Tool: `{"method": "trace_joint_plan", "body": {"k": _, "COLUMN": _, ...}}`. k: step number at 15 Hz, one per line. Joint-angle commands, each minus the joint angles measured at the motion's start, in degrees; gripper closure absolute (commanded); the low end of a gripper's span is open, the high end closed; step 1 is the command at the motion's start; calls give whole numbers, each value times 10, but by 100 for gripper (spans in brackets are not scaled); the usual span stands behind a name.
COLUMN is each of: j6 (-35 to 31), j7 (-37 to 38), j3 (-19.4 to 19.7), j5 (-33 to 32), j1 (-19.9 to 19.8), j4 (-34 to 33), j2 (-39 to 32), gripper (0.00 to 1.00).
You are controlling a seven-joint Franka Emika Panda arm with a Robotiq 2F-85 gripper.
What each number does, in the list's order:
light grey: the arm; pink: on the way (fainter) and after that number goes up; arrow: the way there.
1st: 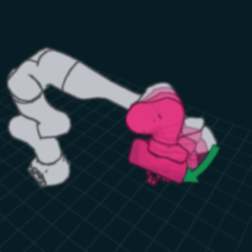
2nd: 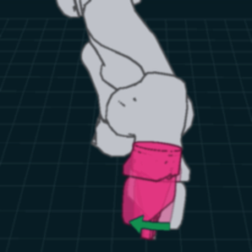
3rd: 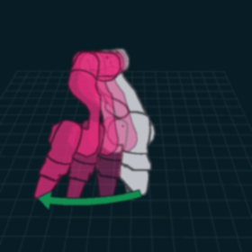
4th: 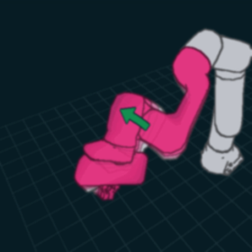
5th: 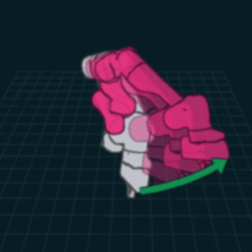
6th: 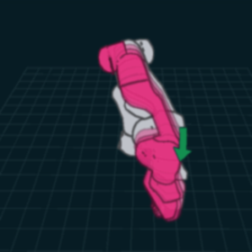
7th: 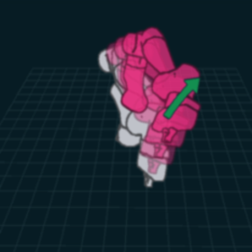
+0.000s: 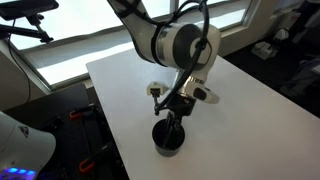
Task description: Take the marker out of the mug.
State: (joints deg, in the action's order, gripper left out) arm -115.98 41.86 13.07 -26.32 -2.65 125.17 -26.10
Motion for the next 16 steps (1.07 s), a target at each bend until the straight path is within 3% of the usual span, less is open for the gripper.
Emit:
{"method": "trace_joint_plan", "body": {"k": 1, "j6": -12, "j7": 7, "j3": 9, "j5": -24, "j1": 8, "j4": 6, "j2": -5, "gripper": 94}}
{"method": "trace_joint_plan", "body": {"k": 2, "j6": -17, "j7": 3, "j3": 8, "j5": -27, "j1": 7, "j4": 7, "j2": -4, "gripper": 62}}
{"method": "trace_joint_plan", "body": {"k": 3, "j6": -22, "j7": 0, "j3": 7, "j5": -30, "j1": 5, "j4": 10, "j2": -1, "gripper": 100}}
{"method": "trace_joint_plan", "body": {"k": 6, "j6": -26, "j7": 5, "j3": 8, "j5": -45, "j1": 9, "j4": 15, "j2": 0, "gripper": 100}}
{"method": "trace_joint_plan", "body": {"k": 7, "j6": -21, "j7": 6, "j3": 8, "j5": -50, "j1": 11, "j4": 15, "j2": -2, "gripper": 70}}
{"method": "trace_joint_plan", "body": {"k": 8, "j6": -11, "j7": -2, "j3": 4, "j5": -33, "j1": 6, "j4": 2, "j2": -4, "gripper": 94}}
{"method": "trace_joint_plan", "body": {"k": 12, "j6": -9, "j7": -2, "j3": 4, "j5": -41, "j1": 7, "j4": 2, "j2": 1, "gripper": 70}}
{"method": "trace_joint_plan", "body": {"k": 13, "j6": -9, "j7": -2, "j3": 5, "j5": -41, "j1": 7, "j4": 2, "j2": 1, "gripper": 70}}
{"method": "trace_joint_plan", "body": {"k": 14, "j6": -9, "j7": -6, "j3": 4, "j5": -43, "j1": 7, "j4": 4, "j2": 4, "gripper": 45}}
{"method": "trace_joint_plan", "body": {"k": 16, "j6": -10, "j7": -3, "j3": 5, "j5": -44, "j1": 8, "j4": 3, "j2": 5, "gripper": 39}}
